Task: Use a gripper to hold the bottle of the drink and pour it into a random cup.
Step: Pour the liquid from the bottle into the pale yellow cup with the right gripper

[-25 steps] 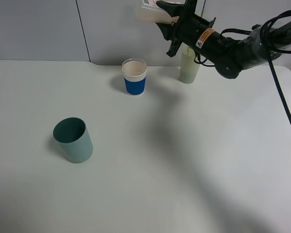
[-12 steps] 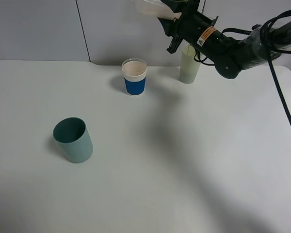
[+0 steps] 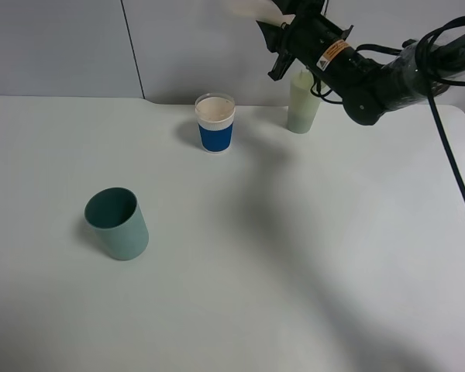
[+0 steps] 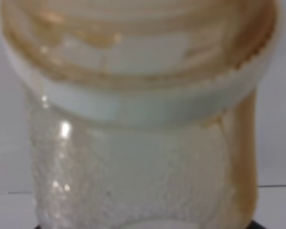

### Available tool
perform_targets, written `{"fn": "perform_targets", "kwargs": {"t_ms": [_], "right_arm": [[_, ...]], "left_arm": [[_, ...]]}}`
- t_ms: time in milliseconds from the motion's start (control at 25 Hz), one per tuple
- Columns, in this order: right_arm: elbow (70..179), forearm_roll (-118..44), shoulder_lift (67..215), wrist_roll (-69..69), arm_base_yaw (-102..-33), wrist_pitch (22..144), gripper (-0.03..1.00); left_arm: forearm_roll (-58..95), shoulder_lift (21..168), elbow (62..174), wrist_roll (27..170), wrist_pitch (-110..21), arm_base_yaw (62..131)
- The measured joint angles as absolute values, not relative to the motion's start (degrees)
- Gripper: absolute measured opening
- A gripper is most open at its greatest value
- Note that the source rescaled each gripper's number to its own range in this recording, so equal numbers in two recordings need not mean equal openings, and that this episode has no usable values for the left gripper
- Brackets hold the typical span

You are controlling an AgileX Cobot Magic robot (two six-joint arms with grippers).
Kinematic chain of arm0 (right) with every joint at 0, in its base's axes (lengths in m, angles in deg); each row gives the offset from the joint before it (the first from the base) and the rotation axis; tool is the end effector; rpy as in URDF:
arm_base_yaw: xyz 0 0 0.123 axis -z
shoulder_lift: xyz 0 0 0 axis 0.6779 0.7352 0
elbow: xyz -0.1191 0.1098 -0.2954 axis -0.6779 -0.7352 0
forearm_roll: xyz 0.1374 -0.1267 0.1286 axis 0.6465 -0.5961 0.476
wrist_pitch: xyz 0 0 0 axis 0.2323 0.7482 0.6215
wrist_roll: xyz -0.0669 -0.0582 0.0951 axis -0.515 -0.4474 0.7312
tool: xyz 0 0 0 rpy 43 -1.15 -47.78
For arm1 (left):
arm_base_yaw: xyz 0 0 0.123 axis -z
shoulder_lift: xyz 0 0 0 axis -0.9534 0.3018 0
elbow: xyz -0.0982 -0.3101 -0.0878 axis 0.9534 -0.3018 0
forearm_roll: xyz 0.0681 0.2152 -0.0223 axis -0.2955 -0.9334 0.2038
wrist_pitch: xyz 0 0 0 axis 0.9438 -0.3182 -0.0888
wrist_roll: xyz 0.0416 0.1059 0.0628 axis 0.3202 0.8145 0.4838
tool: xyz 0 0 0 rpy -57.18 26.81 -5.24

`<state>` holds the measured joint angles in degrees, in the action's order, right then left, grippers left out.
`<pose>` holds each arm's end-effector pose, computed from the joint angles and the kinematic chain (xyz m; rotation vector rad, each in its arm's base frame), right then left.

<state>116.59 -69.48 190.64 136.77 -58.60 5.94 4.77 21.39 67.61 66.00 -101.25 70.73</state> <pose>0.4686 0.1856 0.2802 0.7324 1.3639 1.9947 -0.0458 -0.0004 0.2505 -0.0093 2.0234 0.0411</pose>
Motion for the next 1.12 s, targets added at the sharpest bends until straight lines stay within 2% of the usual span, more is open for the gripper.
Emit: {"fn": "perform_targets", "kwargs": {"t_ms": [1120], "right_arm": [[116.6, -65.9, 190.6, 139.0, -57.2, 5.9, 0.00]], "left_arm": [[4.8, 21.4, 67.6, 66.0, -101.2, 70.7]]}}
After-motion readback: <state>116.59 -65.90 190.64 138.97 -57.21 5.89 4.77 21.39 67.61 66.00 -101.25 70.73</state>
